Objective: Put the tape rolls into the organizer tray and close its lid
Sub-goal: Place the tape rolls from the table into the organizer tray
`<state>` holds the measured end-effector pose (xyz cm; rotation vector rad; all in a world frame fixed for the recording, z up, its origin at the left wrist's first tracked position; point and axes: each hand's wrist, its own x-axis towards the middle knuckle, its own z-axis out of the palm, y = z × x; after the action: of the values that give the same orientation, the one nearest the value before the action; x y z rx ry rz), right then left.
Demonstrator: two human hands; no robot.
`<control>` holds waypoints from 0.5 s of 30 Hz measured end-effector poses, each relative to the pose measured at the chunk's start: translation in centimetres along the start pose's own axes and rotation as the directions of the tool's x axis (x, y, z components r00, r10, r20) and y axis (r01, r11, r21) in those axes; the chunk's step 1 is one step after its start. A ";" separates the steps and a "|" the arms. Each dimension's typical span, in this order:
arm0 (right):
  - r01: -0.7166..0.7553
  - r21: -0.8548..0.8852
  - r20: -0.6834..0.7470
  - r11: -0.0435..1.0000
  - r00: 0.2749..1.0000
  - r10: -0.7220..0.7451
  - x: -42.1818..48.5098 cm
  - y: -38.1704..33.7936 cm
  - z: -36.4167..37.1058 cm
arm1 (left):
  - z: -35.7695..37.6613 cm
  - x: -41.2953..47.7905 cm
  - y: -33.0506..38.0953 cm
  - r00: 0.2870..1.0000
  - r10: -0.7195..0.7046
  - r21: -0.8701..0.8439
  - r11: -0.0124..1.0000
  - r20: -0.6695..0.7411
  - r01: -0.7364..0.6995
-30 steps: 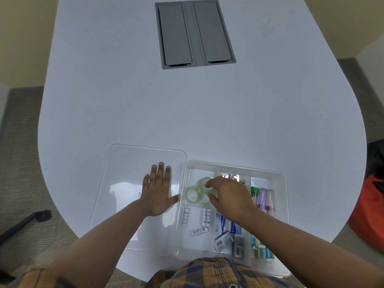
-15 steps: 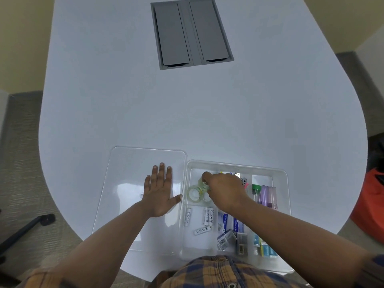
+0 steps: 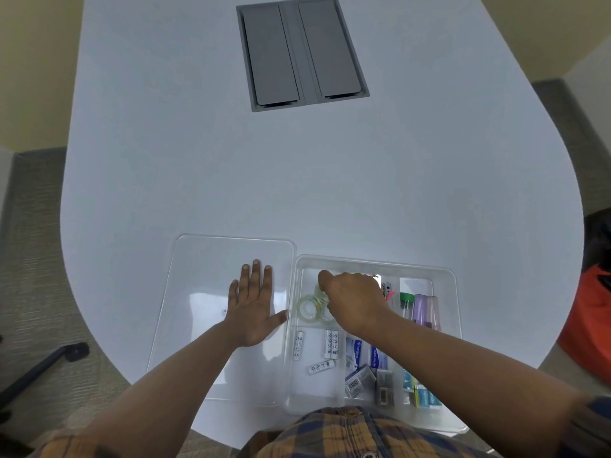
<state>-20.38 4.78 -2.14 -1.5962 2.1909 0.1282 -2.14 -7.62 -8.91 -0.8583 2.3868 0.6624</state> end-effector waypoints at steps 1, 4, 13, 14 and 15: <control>0.002 -0.001 -0.004 1.000 1.000 -0.002 0.1 0.0 0.0 | 0.0 0.0 0.0 1.000 0.000 0.001 1.000 0.001 0.000; 0.018 -0.016 -0.016 1.000 1.000 -0.018 0.4 0.0 0.0 | 0.0 0.0 -0.1 1.000 0.002 -0.001 1.000 -0.001 -0.002; 0.069 -0.011 -0.029 0.998 0.997 -0.069 1.2 -0.3 -0.3 | -0.1 -0.1 0.0 1.000 0.008 -0.022 1.000 -0.002 -0.008; 0.077 -0.009 -0.029 0.997 0.997 -0.077 1.4 -0.3 -0.3 | -0.1 -0.1 0.0 1.000 0.008 -0.026 1.000 -0.003 -0.008; 0.086 -0.008 -0.027 0.996 0.996 -0.087 1.5 -0.4 -0.3 | -0.1 -0.1 0.0 1.000 0.009 -0.029 1.000 -0.003 -0.009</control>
<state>-20.50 3.20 -2.41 -1.7029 2.1393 0.0892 -2.10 -7.65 -8.76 -0.8621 2.3897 0.7017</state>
